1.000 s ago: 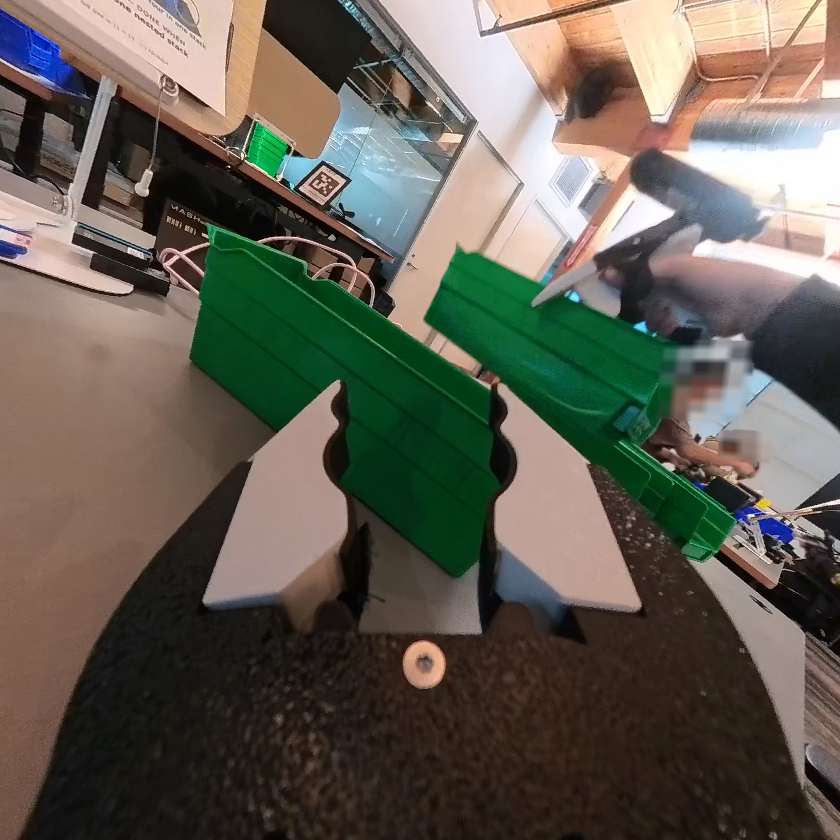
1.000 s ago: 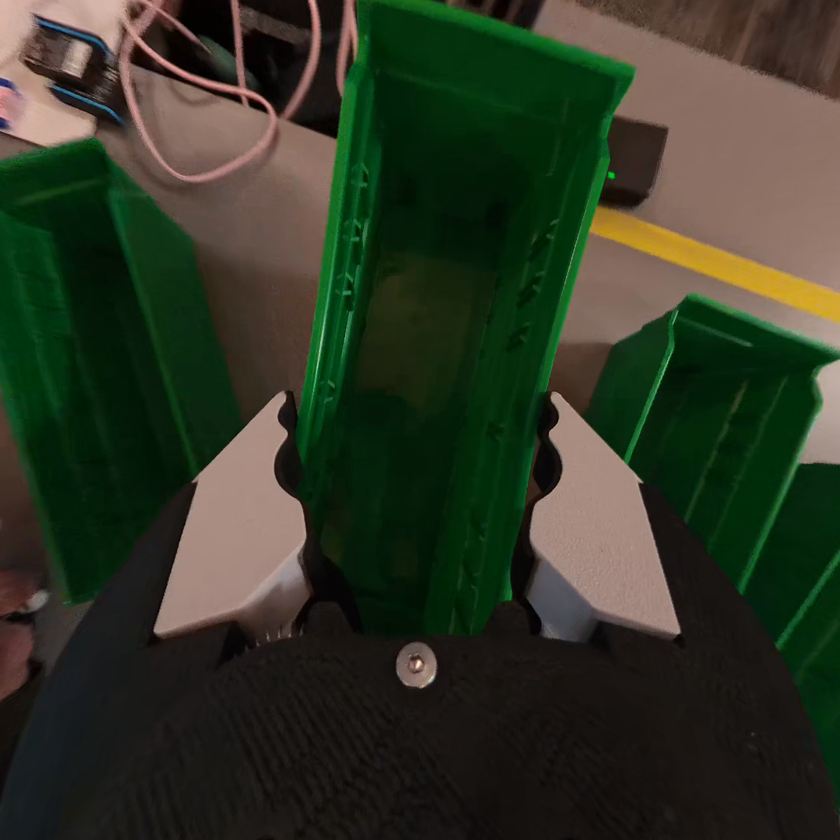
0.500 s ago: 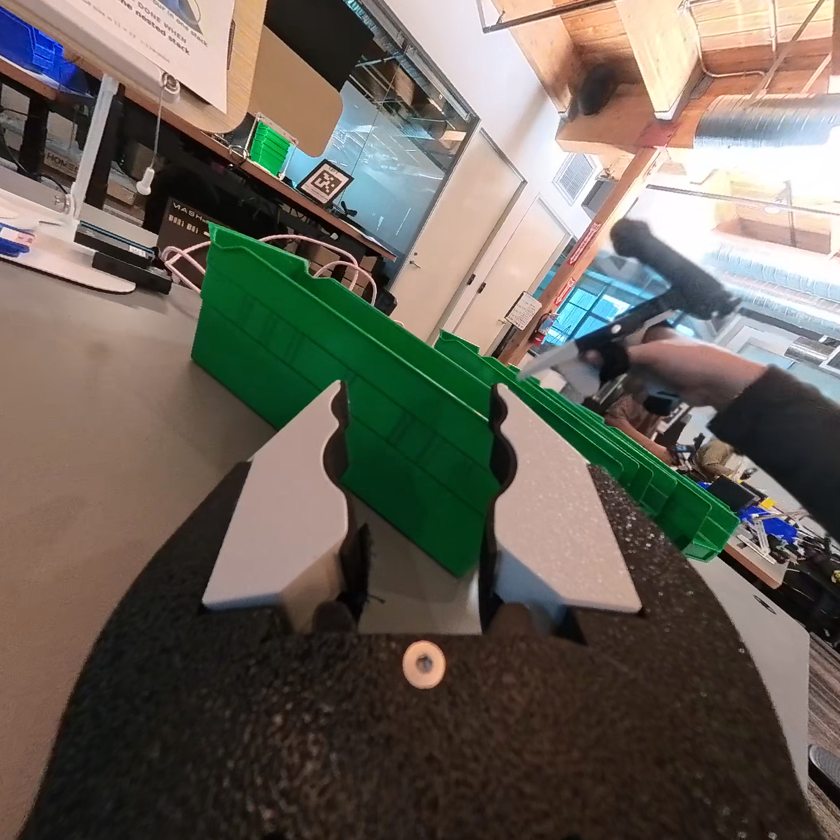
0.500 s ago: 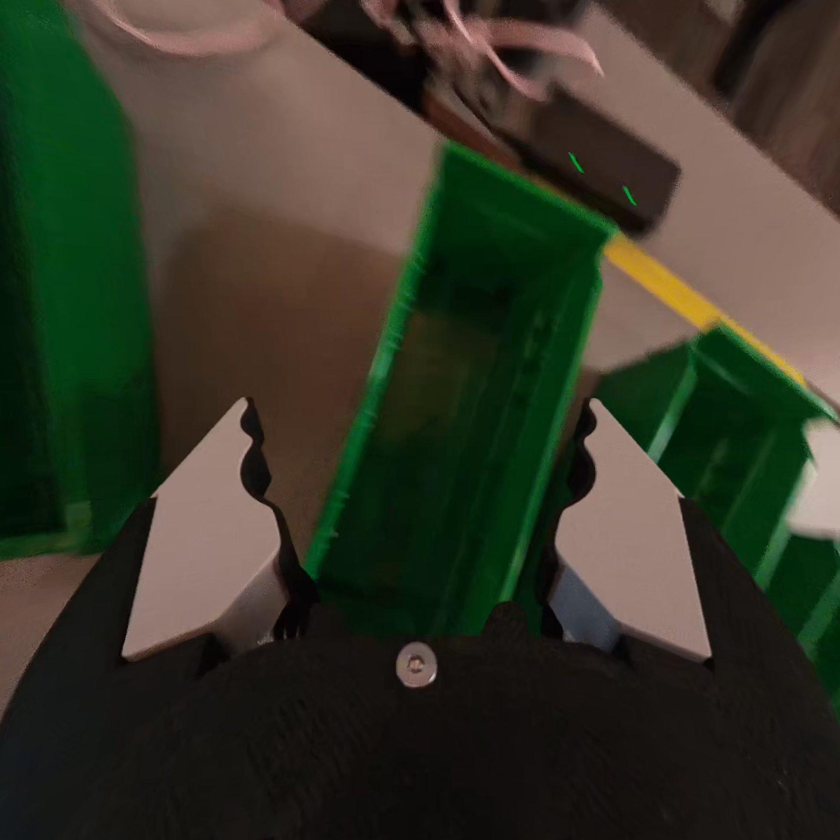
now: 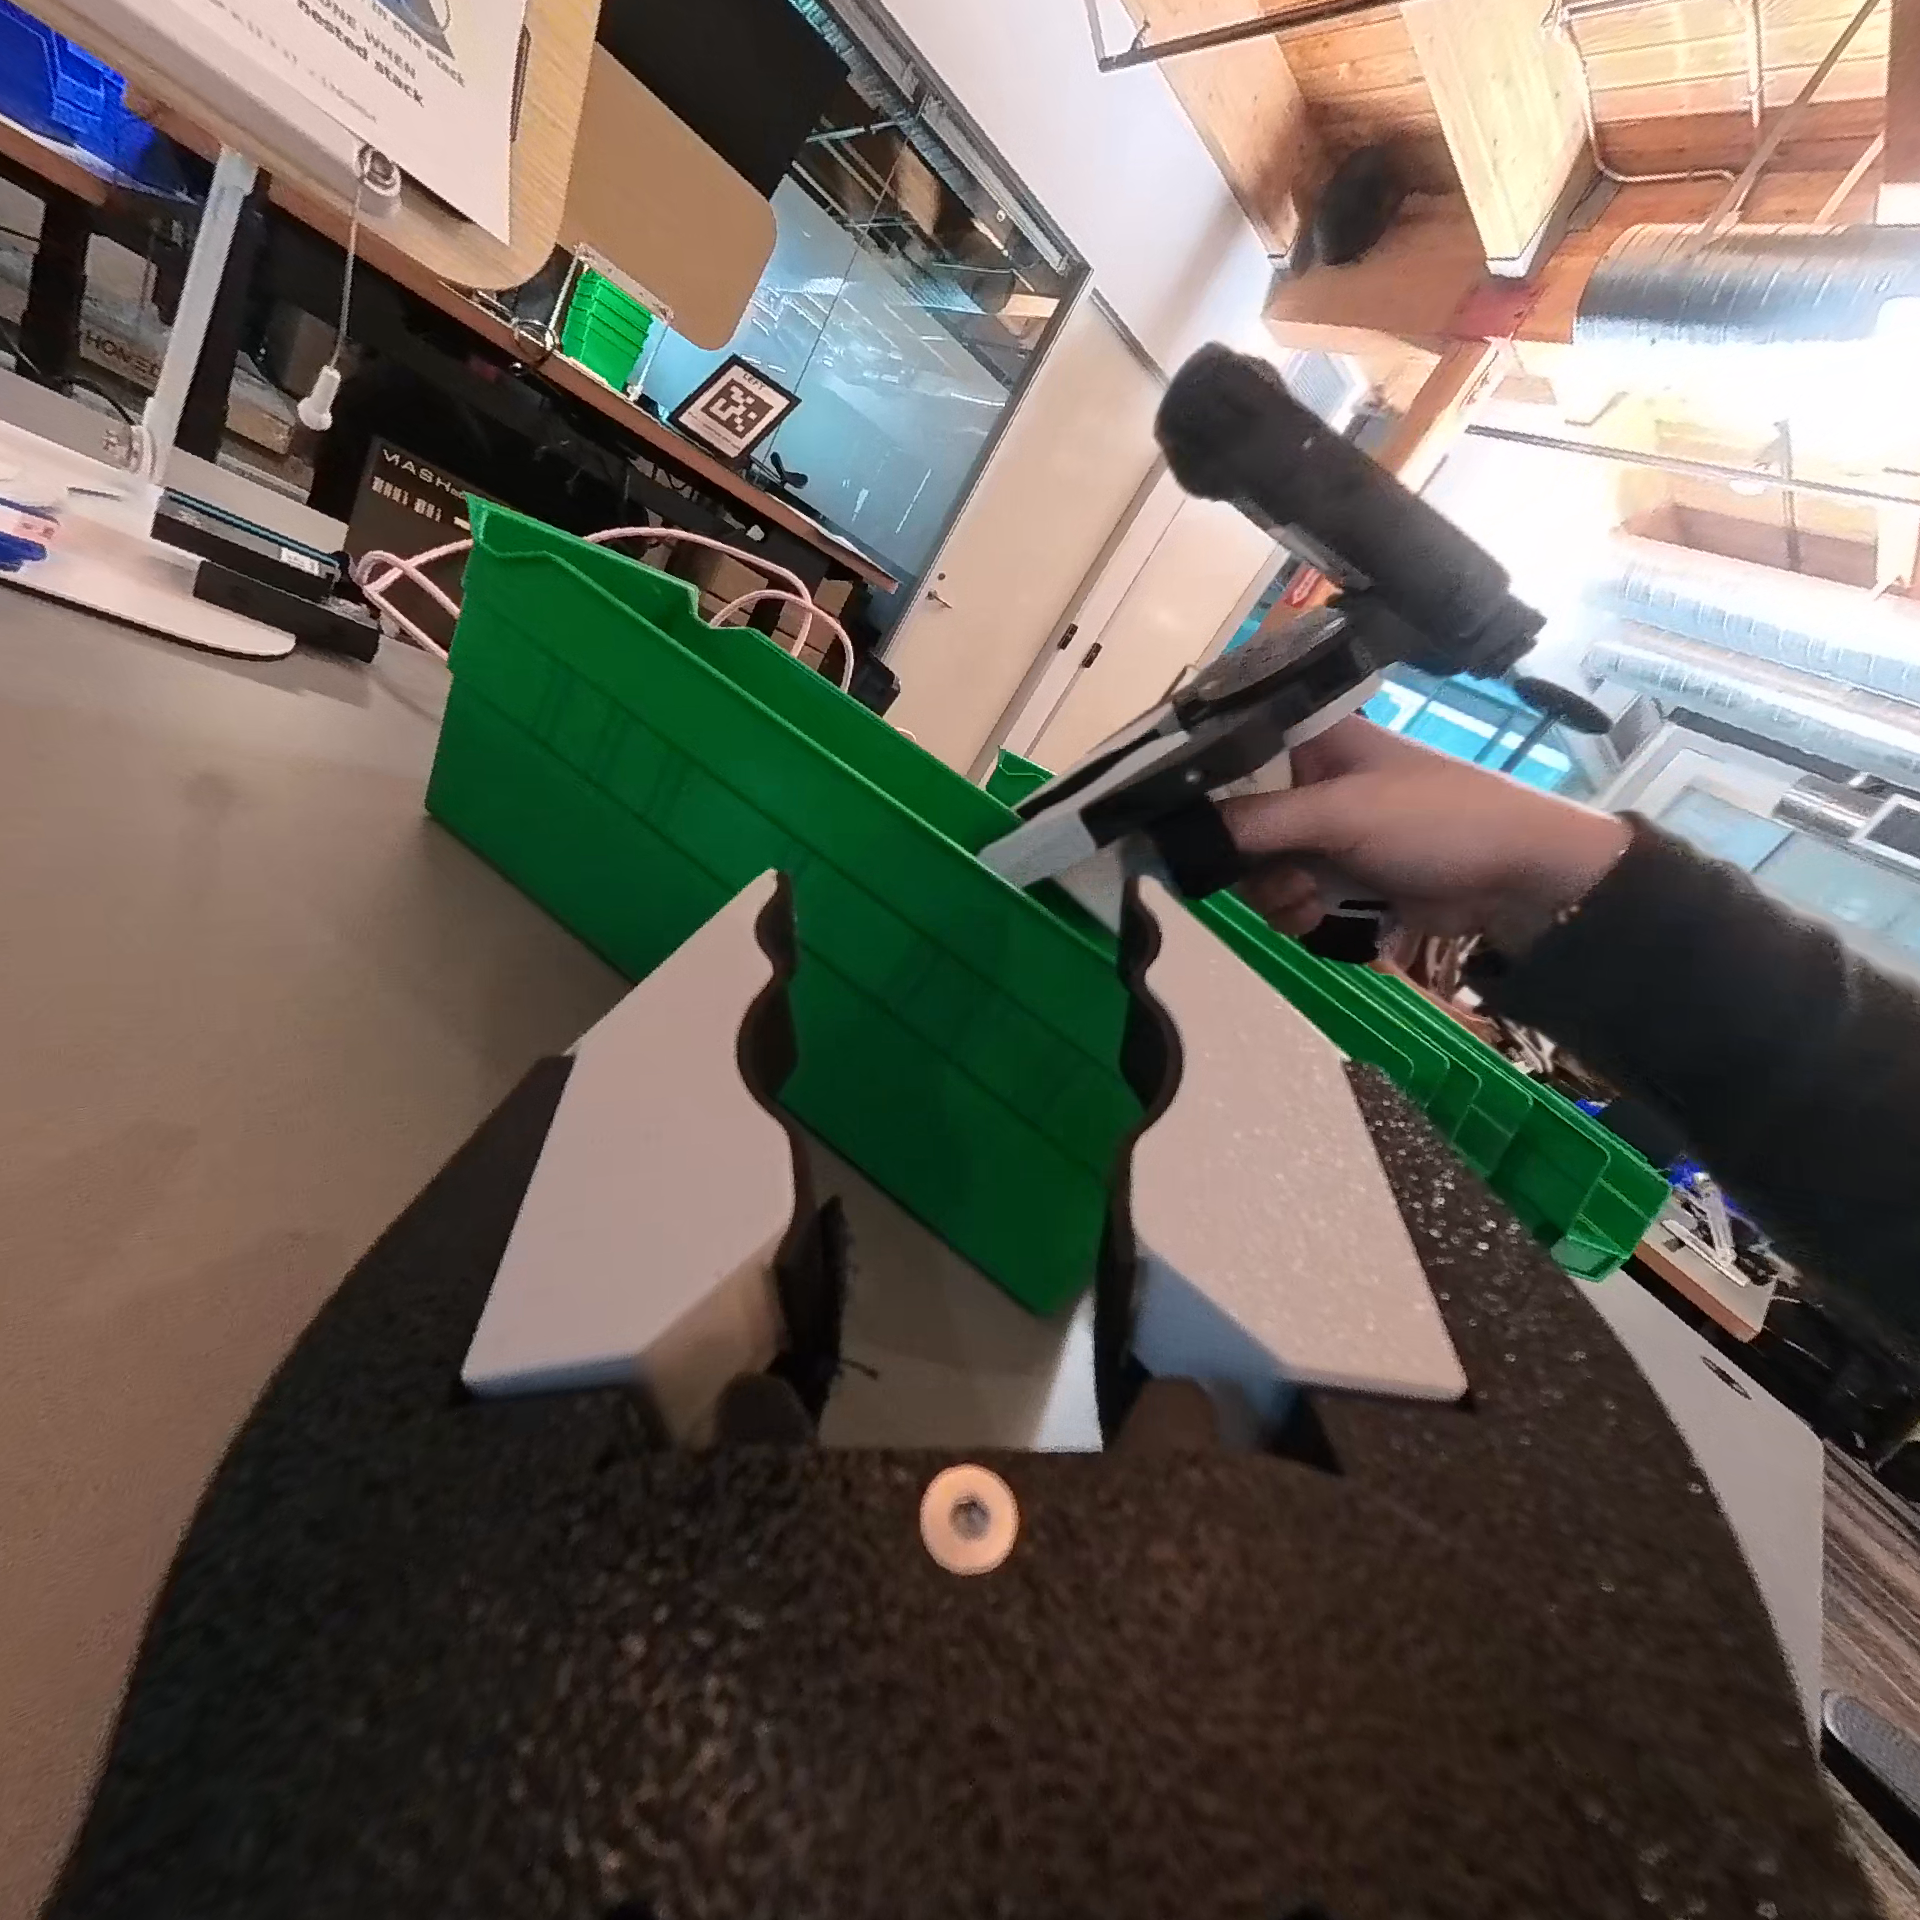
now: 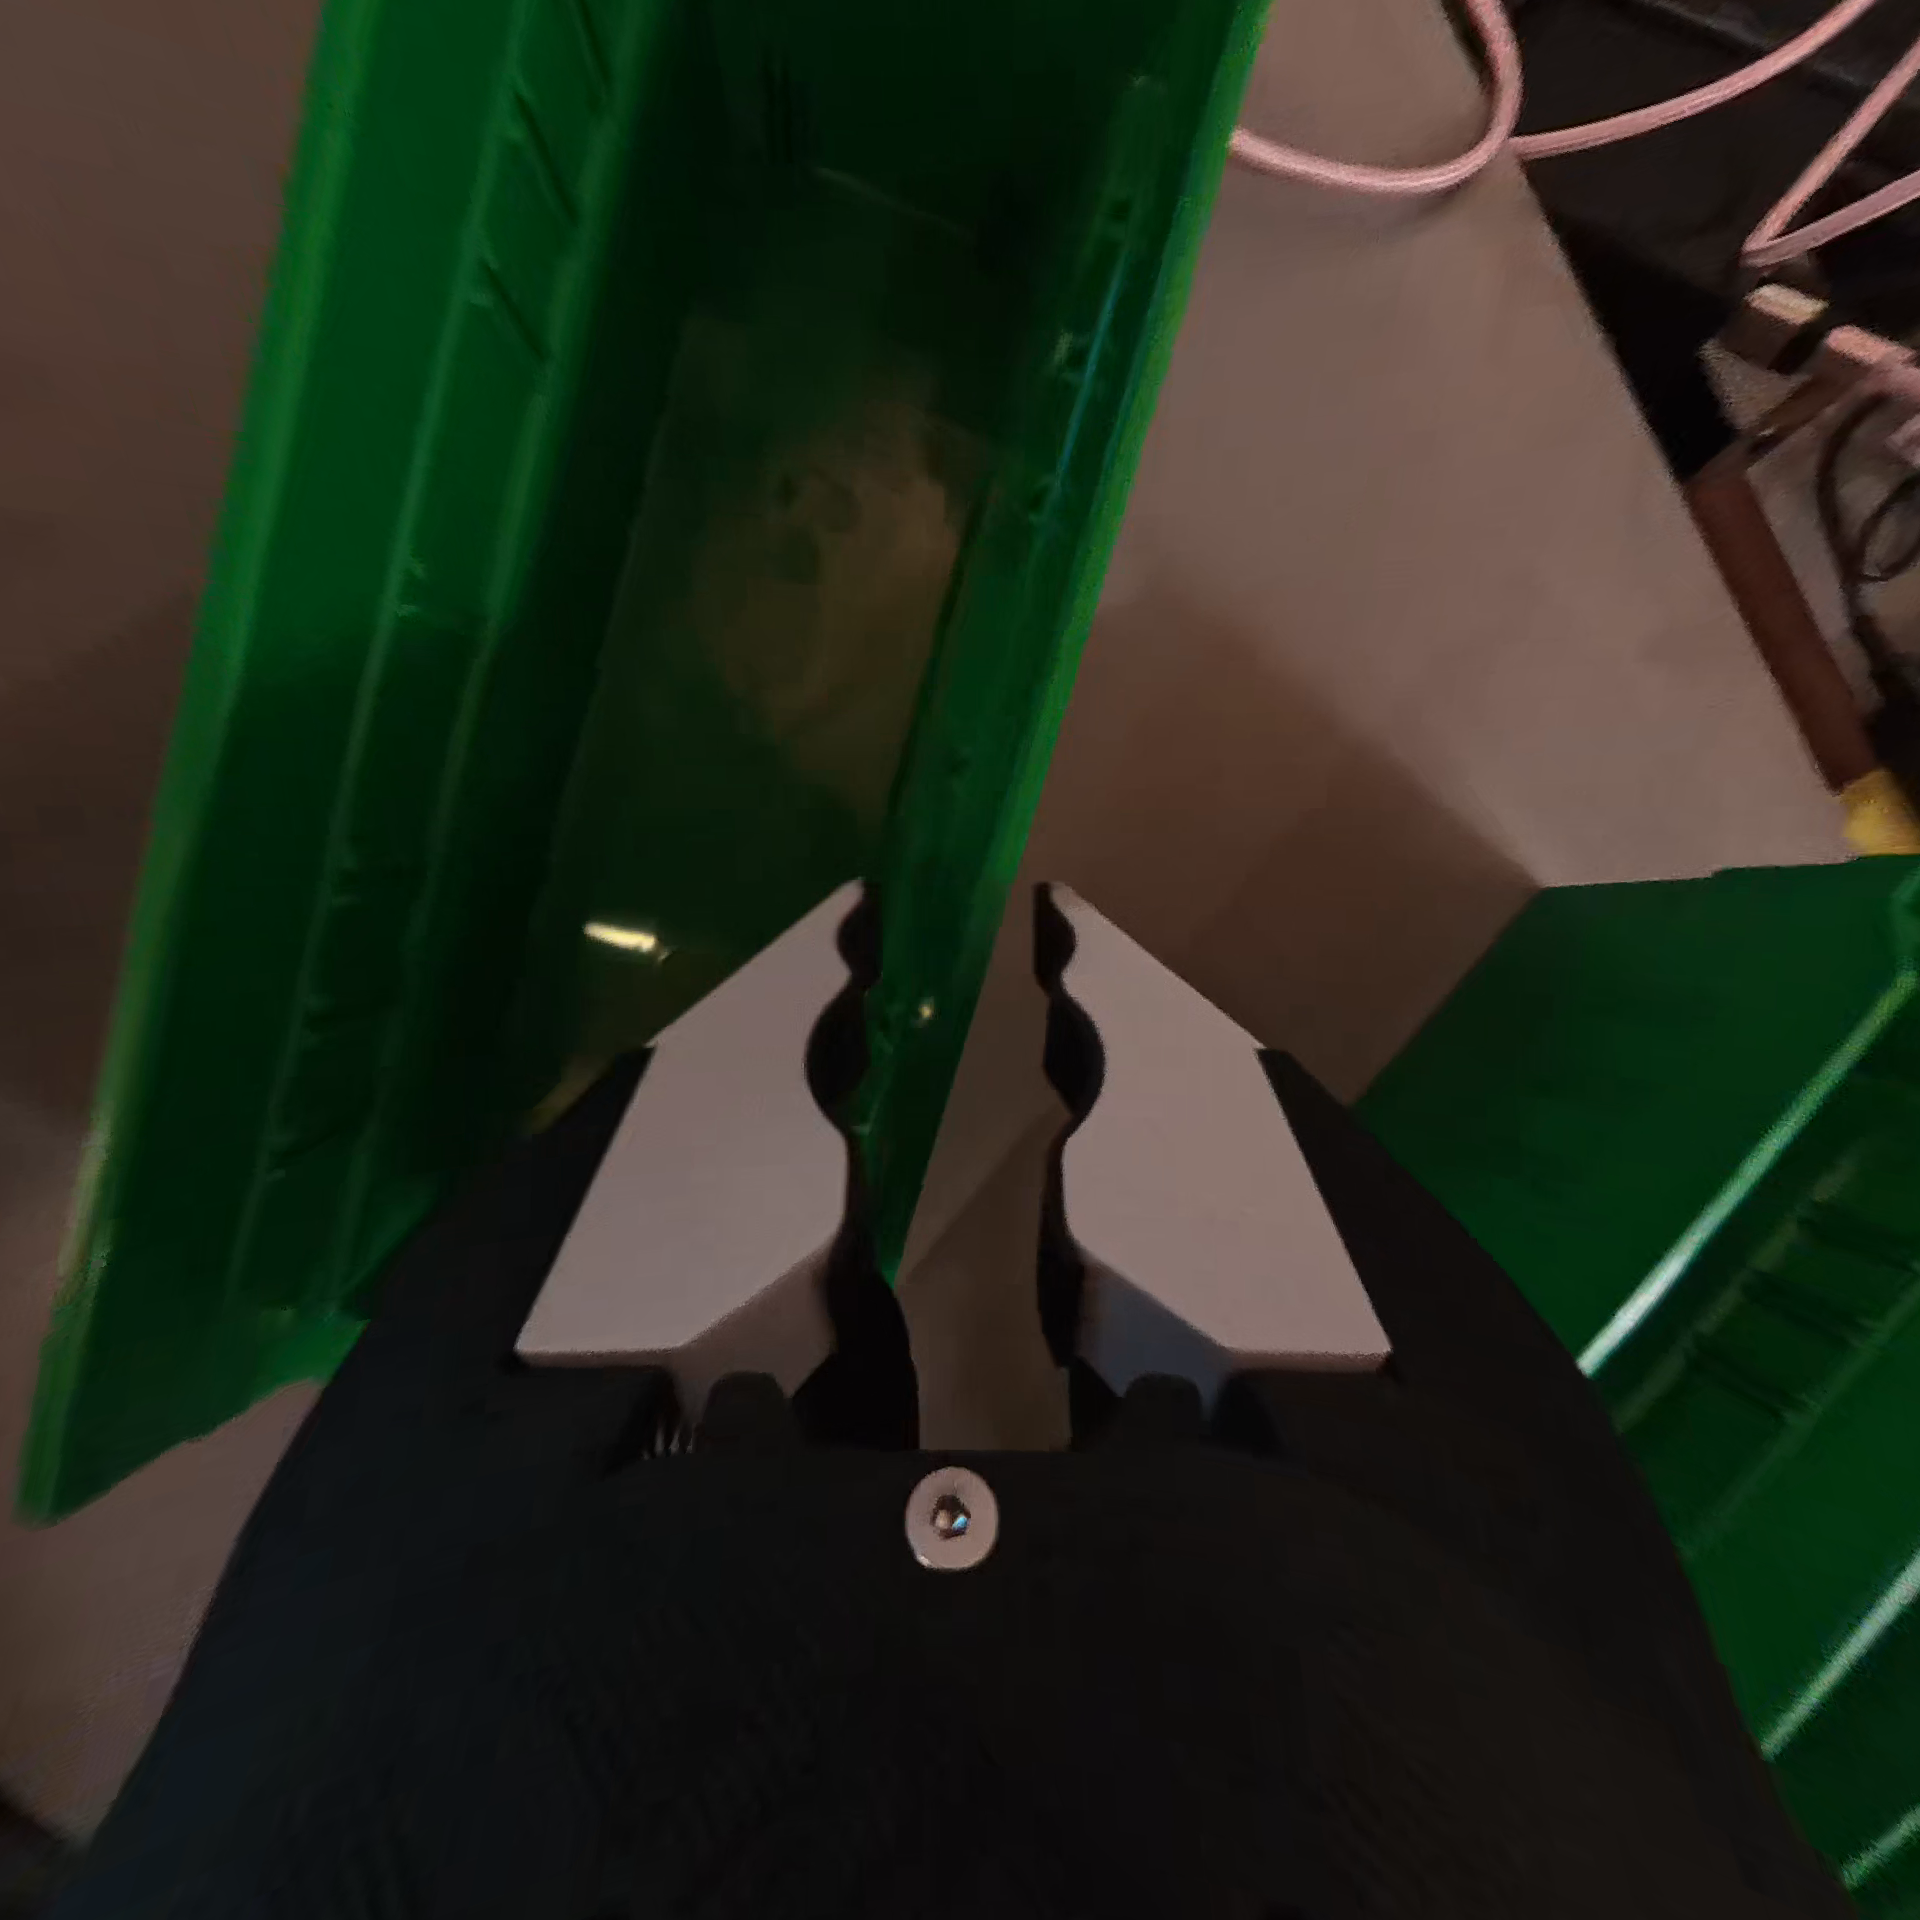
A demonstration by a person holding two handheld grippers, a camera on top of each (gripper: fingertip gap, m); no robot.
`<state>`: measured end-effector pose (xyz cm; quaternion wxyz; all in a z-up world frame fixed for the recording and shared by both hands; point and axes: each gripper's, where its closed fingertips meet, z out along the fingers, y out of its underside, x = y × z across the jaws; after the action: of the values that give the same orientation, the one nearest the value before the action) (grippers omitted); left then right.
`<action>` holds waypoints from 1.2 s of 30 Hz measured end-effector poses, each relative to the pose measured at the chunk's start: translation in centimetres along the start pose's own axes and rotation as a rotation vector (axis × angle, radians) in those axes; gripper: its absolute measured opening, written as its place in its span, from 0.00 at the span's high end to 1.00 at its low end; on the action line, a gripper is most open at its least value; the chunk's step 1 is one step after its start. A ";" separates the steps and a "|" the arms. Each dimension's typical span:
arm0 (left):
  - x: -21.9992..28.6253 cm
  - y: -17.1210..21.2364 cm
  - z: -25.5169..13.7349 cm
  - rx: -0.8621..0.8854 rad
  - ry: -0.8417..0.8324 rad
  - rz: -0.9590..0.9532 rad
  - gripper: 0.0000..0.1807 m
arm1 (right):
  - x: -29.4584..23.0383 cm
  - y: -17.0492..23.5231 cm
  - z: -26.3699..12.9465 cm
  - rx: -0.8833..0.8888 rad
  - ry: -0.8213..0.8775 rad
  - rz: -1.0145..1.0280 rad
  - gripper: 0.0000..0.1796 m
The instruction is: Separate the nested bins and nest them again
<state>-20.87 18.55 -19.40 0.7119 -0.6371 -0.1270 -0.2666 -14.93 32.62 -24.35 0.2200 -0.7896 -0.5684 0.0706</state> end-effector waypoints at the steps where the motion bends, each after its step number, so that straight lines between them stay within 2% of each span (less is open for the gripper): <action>1: 0.0 0.0 0.0 0.000 0.001 -0.002 0.66 | 0.4 -0.2 0.1 0.008 0.040 -0.008 0.87; 3: 0.0 0.0 0.0 0.000 0.003 -0.005 0.66 | 0.6 -0.3 0.3 0.021 0.065 0.000 0.94; 8: 0.0 0.0 0.0 -0.001 0.006 -0.006 0.67 | 1.2 0.0 0.3 0.027 0.069 0.151 0.96; 14: 0.1 0.4 0.2 -0.018 0.017 -0.029 0.66 | 3.0 2.9 -0.8 0.015 0.179 0.244 0.94; 15: 0.1 0.4 0.2 -0.017 0.017 -0.029 0.66 | 2.6 3.5 -0.9 0.009 0.162 0.260 0.90; 17: 0.1 0.3 0.2 -0.014 0.016 -0.026 0.66 | 0.6 4.3 -1.1 0.019 0.054 0.301 0.73; 20: 0.1 0.3 0.2 -0.012 0.015 -0.022 0.66 | -1.9 4.5 -2.6 0.077 -0.061 0.298 0.59; 23: 0.2 -0.2 -0.1 0.012 0.011 -0.003 0.67 | -2.2 4.1 -6.6 0.280 -0.046 0.220 0.48; 25: 1.3 -1.9 -0.9 0.096 0.048 0.055 0.76 | -1.5 4.1 -10.5 0.493 0.001 0.170 0.44; 29: 2.2 -5.1 -2.8 0.261 -0.017 0.237 0.79 | 3.1 8.4 -18.6 0.864 0.203 0.144 0.44; 33: 3.0 -4.3 -2.1 0.232 -0.027 0.297 0.77 | 9.5 15.3 -23.8 1.021 0.421 0.189 0.47; 36: 5.1 -3.6 -1.2 0.198 0.014 0.317 0.80 | 13.7 18.1 -27.6 1.057 0.517 0.221 0.47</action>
<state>-18.80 16.08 -13.96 0.8050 -0.5743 -0.0456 -0.1415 15.48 33.34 -5.59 0.7056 -0.6191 -0.2989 0.1718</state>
